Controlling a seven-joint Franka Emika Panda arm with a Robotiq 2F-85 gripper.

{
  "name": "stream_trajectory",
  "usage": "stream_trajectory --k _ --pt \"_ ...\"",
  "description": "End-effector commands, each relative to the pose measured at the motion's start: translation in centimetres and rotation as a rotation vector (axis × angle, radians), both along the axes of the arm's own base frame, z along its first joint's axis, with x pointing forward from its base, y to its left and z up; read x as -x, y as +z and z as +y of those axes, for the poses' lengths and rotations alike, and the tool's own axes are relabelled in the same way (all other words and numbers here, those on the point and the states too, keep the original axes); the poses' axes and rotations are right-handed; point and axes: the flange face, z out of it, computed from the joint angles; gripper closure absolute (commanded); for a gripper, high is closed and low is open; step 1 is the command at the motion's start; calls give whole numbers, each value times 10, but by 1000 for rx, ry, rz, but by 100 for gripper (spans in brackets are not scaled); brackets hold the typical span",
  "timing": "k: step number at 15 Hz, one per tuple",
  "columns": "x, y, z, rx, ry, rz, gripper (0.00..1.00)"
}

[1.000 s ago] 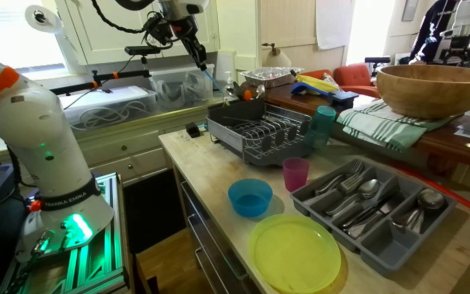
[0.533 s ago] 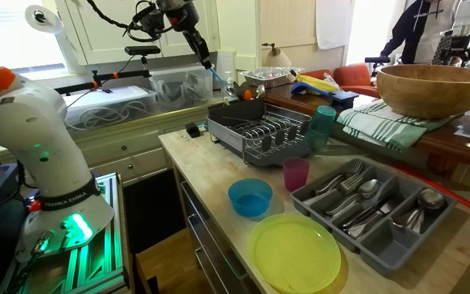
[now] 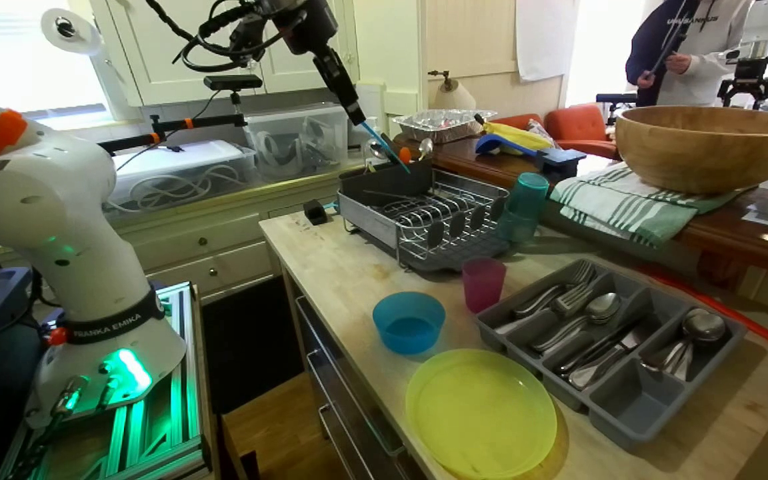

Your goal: Take the blue plastic knife from the dish rack and place it on the utensil organizer

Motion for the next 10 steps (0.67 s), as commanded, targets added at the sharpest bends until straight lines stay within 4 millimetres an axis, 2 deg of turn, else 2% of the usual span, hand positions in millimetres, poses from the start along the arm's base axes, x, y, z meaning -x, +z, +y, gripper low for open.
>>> stream_trajectory --k 1,5,10 --pt "2 -7 -40 31 -47 -13 93" --pt "3 -18 -90 31 -118 -36 93" --pt "-2 -29 -142 29 -188 -47 93"
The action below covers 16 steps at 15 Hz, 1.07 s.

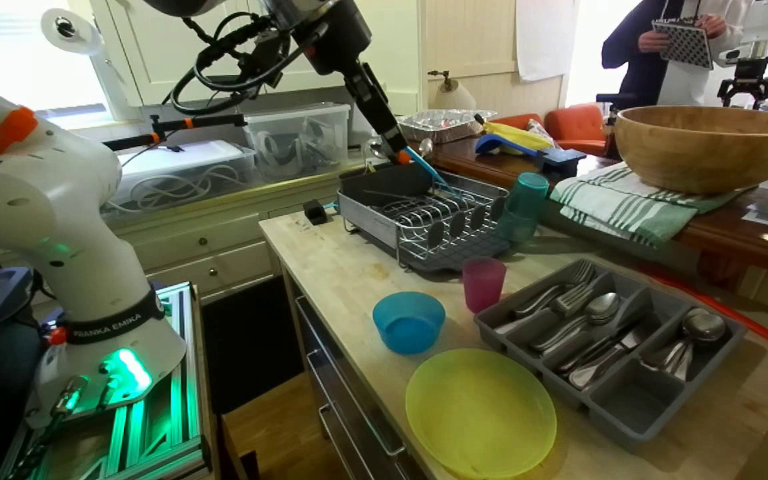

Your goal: Take the blue plastic knife from the dish rack and place it on the utensil organizer

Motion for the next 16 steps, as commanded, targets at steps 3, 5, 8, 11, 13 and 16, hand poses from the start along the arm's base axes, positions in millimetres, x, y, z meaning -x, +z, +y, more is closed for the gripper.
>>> stream_trajectory --k 3,5,8,11,13,16 --pt "-5 -4 -23 2 -33 6 74" --pt "-9 -5 -27 4 -38 15 74" --pt "-10 -6 -28 6 -38 17 74" --pt "-10 -5 -28 6 -38 16 74" --pt "-14 -6 -31 5 -60 14 93" --pt "-24 -12 -42 -1 -108 20 93"
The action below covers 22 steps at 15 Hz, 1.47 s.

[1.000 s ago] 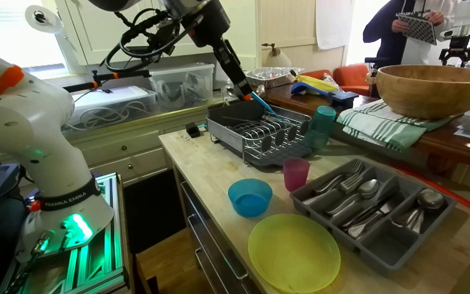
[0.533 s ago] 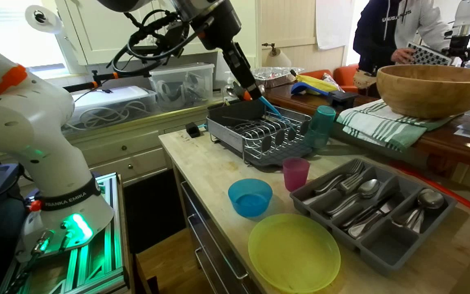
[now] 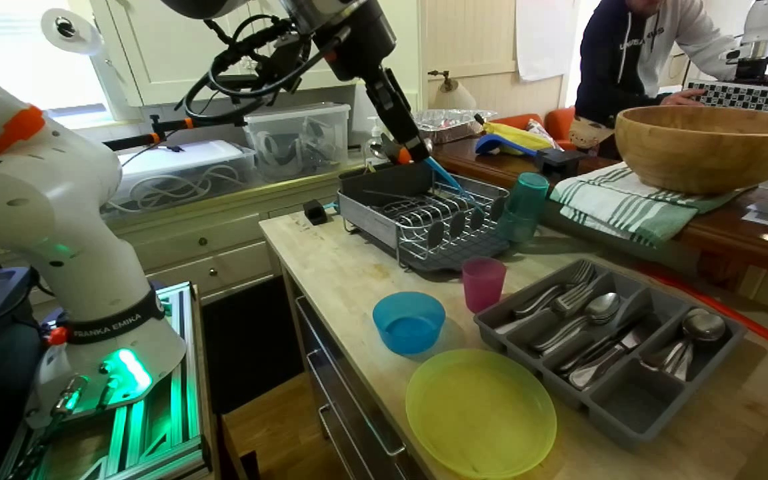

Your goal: Take the blue plastic knife from the dish rack and place it on the utensil organizer

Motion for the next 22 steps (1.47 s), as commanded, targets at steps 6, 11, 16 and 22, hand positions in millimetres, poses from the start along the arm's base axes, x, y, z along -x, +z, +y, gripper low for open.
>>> stream_trajectory --k 6,11,16,22 --pt "-37 -32 -46 22 -142 30 93" --pt "-55 -52 -75 -7 -169 32 93" --pt "-64 -64 -101 -51 -117 -10 93" --pt "-64 -85 -137 -30 -23 -4 93"
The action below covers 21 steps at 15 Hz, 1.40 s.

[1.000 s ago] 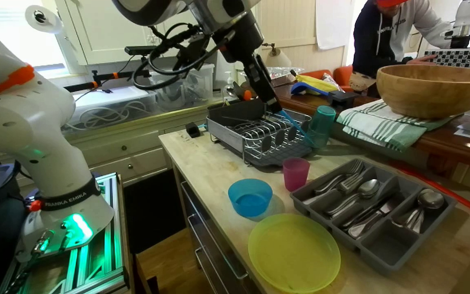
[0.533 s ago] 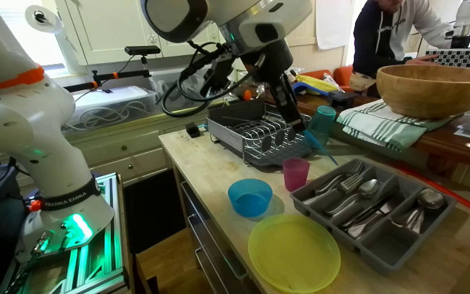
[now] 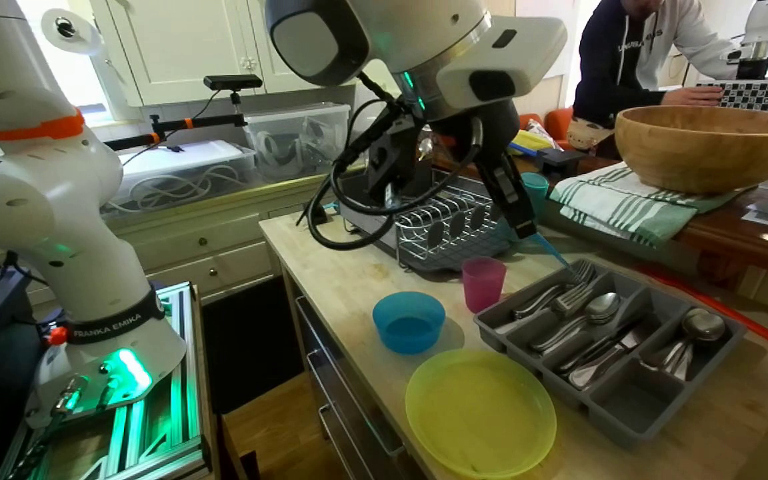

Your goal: Take the blue plastic knife from the dish rack and place it on the utensil organizer

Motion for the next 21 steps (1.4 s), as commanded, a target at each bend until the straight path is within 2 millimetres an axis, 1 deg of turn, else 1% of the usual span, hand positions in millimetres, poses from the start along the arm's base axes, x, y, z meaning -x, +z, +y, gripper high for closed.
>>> stream_trajectory --k 1,6,11,17,21 --pt "-7 -17 -23 -4 66 25 93" --pt "-19 -40 -40 8 118 49 93" --pt "-39 -62 -47 22 142 56 93" --pt "-65 -77 -51 33 156 26 93" --pt "-80 -84 -57 51 149 -7 93"
